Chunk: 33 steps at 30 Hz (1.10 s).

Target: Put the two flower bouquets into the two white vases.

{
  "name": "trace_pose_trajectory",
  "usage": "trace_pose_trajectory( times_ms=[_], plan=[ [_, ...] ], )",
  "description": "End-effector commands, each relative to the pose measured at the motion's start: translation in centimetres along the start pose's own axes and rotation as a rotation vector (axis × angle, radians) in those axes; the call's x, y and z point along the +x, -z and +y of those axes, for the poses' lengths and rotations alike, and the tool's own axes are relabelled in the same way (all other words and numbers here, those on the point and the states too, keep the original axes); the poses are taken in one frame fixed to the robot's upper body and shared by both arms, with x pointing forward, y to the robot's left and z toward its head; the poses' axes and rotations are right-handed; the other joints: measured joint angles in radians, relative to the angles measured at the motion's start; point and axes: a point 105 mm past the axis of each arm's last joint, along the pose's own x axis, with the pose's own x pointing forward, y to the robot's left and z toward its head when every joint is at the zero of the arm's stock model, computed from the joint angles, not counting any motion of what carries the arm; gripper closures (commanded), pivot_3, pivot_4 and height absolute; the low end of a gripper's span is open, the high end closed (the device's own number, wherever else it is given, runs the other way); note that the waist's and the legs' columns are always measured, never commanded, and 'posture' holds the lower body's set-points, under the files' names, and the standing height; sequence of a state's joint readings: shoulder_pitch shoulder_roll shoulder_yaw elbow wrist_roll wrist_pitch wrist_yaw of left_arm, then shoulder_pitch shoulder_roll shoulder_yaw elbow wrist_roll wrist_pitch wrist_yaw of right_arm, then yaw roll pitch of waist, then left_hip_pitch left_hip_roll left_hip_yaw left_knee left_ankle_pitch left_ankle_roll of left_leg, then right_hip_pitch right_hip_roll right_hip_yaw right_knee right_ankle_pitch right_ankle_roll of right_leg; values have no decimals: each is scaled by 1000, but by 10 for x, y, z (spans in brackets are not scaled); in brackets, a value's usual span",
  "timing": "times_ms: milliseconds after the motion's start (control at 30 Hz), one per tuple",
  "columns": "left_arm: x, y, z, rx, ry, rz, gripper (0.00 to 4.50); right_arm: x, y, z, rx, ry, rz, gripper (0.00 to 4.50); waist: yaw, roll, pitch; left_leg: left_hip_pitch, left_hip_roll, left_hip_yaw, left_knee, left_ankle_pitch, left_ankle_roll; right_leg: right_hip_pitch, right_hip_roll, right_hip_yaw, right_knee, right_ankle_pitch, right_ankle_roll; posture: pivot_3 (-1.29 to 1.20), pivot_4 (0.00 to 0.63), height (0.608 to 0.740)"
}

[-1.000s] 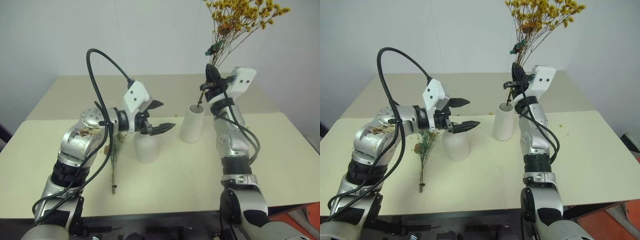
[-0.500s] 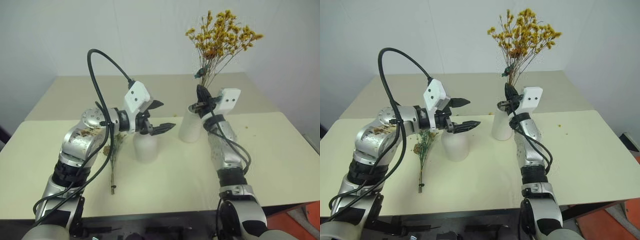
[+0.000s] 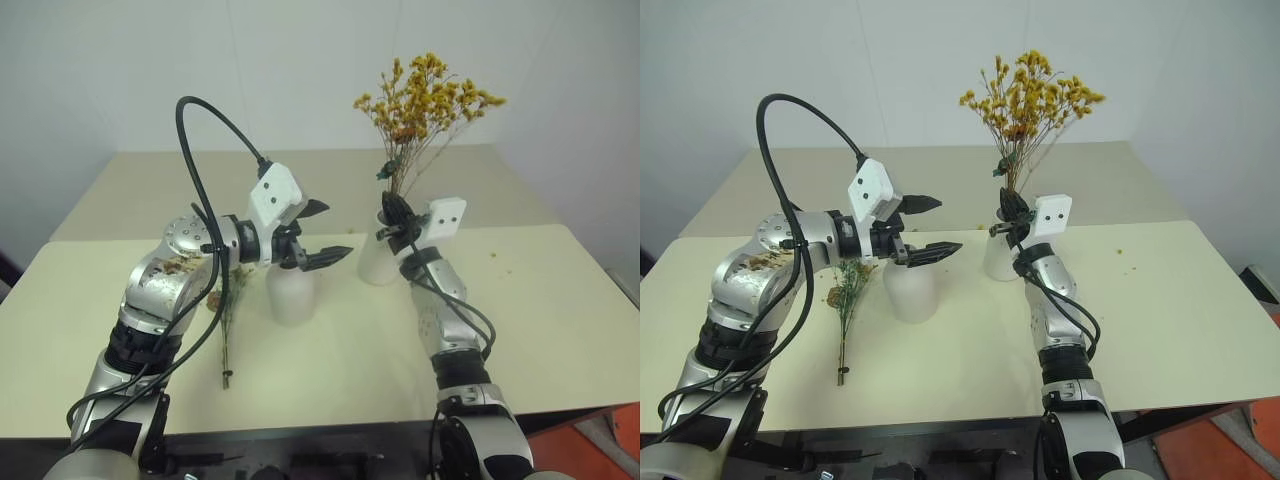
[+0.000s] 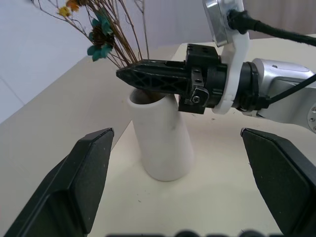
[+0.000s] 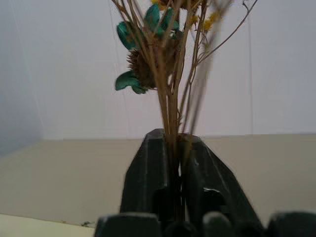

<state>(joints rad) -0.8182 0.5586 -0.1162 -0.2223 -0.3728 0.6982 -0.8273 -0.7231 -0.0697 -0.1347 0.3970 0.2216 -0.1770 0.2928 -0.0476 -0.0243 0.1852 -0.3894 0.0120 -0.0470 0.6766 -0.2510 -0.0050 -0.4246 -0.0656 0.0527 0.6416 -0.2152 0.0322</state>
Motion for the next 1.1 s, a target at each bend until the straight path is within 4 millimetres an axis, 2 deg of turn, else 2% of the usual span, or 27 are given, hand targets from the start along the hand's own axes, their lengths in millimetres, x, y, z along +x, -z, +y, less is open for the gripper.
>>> trace_pose_trajectory(
  times_ms=[33, 300, 667, 1000, 1100],
  plan=[
    [-1, -6, -2, 38, -3, -21, 0, 1, -29, 0, -7, -15, -114, 2740, -1, 0, 0, 0, 0, 0, 0, 0, 0, 0, 0, 0, 0, 0, 0, 0, 150, 740],
    [1, -4, -1, 40, -5, -15, 0, -10, -32, 1, -44, -24, -101, 17, 1, 0, 0, 0, 0, 0, 0, 0, 0, 0, 0, 0, 0, 0, 0, 0, 150, 740],
    [3, 1, -3, 47, 4, -5, 0, -38, -35, -21, -89, 60, -44, 17, 2, 0, 0, 0, 0, 0, 0, 0, 0, 0, 1, 1, -1, 0, 0, 0, 150, 740],
    [3, 9, -3, 52, 13, 20, 0, -55, -41, 0, -162, -173, 31, 17, 1, 0, 0, 1, 0, 2, 0, 0, 0, 0, 1, 2, -2, 0, 0, 0, 150, 740],
    [-2, -1, 3, 16, -12, -24, 0, -61, -43, -3, -171, -193, 57, 17, 3, 0, 0, 2, 0, 2, 0, 0, 0, 0, 1, 2, -2, 0, 0, 0, 150, 740]
  ],
)
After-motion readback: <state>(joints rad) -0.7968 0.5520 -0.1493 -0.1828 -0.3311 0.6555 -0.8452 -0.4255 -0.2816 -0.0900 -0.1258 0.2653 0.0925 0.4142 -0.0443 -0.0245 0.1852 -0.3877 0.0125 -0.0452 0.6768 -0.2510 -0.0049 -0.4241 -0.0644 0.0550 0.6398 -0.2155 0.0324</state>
